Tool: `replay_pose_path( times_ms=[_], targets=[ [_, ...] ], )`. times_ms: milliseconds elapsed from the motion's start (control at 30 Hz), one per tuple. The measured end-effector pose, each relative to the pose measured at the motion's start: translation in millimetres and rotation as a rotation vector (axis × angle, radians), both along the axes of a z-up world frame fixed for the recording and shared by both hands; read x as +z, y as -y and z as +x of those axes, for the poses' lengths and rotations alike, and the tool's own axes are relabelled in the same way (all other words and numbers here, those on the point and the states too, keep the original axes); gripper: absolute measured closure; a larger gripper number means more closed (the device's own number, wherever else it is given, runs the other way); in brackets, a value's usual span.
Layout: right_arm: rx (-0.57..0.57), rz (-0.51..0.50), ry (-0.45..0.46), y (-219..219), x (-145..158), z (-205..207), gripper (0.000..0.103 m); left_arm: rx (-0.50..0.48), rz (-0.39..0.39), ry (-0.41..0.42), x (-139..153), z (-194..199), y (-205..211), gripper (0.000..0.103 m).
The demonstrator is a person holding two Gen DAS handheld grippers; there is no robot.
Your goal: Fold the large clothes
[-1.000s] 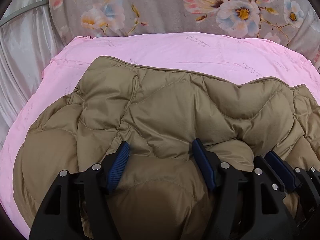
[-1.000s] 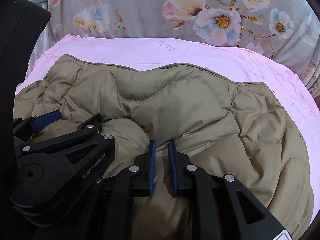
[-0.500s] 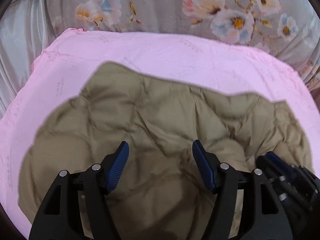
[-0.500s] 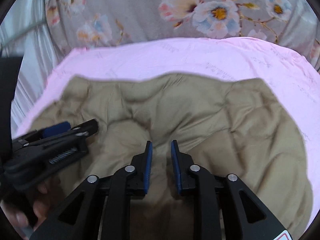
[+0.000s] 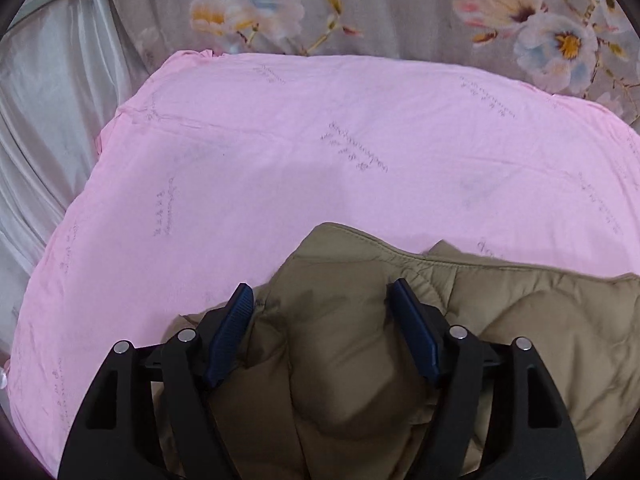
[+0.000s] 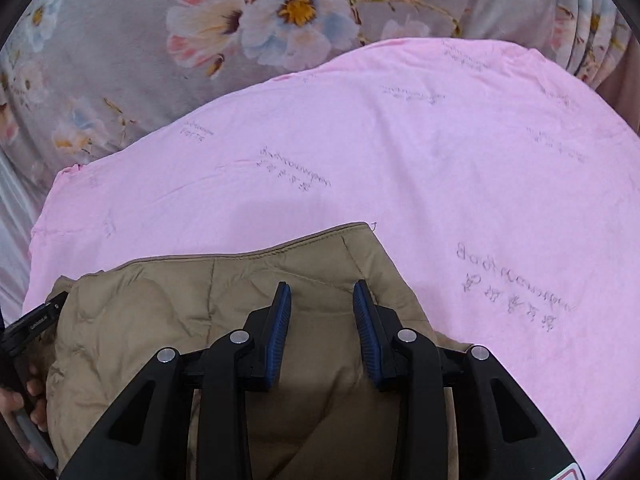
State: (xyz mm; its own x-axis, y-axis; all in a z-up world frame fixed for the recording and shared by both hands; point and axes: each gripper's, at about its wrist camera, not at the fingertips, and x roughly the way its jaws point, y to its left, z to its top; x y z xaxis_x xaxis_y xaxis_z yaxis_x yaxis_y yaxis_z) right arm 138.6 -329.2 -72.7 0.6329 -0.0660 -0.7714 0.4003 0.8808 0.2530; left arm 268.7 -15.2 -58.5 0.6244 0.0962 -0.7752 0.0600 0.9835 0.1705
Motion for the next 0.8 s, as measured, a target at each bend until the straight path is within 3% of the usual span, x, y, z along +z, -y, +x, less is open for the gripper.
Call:
replay_pose_path(
  times_ms=[133, 567, 633, 733, 800],
  targets=[
    [0.002, 0.000, 0.002, -2, -10, 0, 0.070, 0.000, 0.040, 0.018, -10, 1, 7, 0.029],
    [-0.003, 0.001, 0.017, -1, -18, 2, 0.070, 0.021, 0.023, 0.023, -19, 5, 4, 0.025],
    [-0.005, -0.008, 0.016, -2, -18, 1, 0.071, 0.021, 0.005, 0.025, -18, 4, 2, 0.025],
    [-0.038, -0.133, -0.010, -20, 1, -7, 0.068, 0.031, -0.078, 0.011, -4, -11, -17, 0.025],
    [0.019, -0.127, 0.079, -42, 28, -28, 0.068, 0.027, -0.169, 0.023, 12, -35, -35, 0.025]
  ],
)
